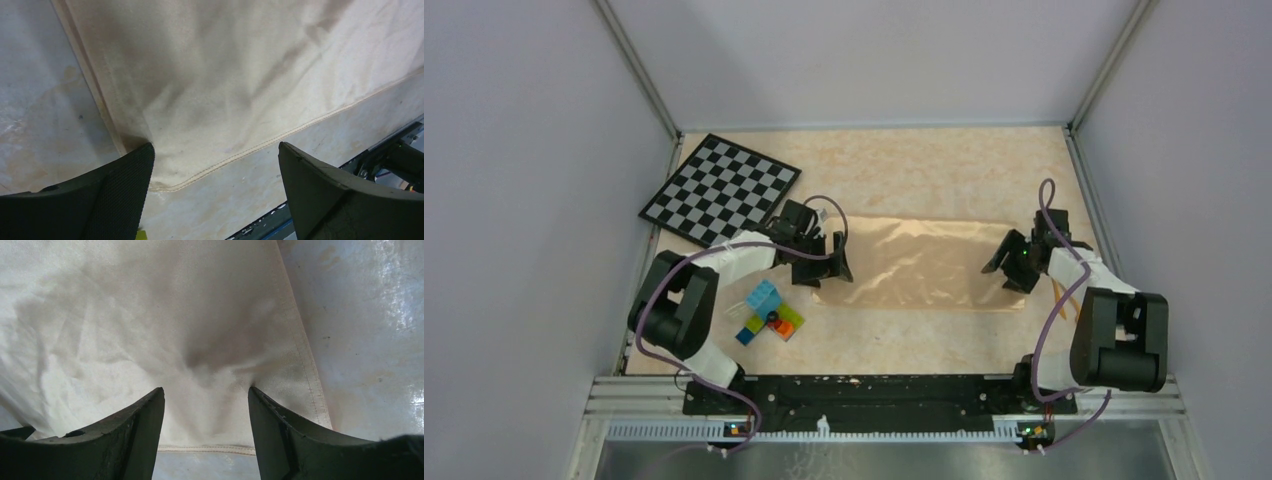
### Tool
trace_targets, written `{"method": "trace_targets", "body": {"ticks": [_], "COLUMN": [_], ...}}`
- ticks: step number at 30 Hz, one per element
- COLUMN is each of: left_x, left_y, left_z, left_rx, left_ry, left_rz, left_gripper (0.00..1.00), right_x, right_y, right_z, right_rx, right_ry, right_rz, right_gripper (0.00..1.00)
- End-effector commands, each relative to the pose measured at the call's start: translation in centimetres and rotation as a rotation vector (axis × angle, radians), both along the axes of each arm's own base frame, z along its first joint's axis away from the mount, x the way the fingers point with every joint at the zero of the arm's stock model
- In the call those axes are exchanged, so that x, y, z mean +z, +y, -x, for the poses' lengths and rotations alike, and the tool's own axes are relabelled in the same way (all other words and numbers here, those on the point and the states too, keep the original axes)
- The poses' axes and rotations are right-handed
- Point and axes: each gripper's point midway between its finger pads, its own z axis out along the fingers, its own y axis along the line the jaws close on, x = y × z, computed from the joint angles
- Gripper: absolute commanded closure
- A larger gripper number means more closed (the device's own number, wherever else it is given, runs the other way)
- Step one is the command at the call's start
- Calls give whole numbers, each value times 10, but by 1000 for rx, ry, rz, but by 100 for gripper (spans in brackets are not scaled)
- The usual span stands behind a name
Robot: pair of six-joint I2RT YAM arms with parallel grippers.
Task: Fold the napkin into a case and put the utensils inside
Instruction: Smooth out the rectangle-folded napkin at the center of the board.
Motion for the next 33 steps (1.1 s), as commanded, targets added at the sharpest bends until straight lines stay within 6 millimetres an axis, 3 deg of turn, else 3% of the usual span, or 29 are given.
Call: {"method": "trace_targets", "body": {"ticks": [1,9,13,16,20,25,29,33], "left_x": [-8,-12,15,31,17,-10,-3,14], "left_y": [11,25,13,17,37,42,39,34], "left_z": [-26,-46,-43,-38,-30,-21,-27,-38], "left_rx": [57,89,57,57,96,99,111,122], "left_ry": [-56,-93,-133,-169,-139,-66,-119,-164], "left_rz": [-70,-167,-77,-71,-174,-213,-172,-73], "left_gripper": [1,1,1,1,6,10,12,13], "right_x": [-2,-16,-13,-2,9,15,25,49], "right_y": [-1,-6,-8,-6,5,20,56,115], "right_z": [-7,-12,-15,-17,-18,-19,-28,-52], "right_rx": [6,29,53,83,133,187,292,362], "right_ry": [-34,-14,-21,-49,-76,-107,-177,-314], "right_rz": [3,34,58,85,105,89,26,-153], "right_gripper": [38,38,39,39,39,39,39,38]}}
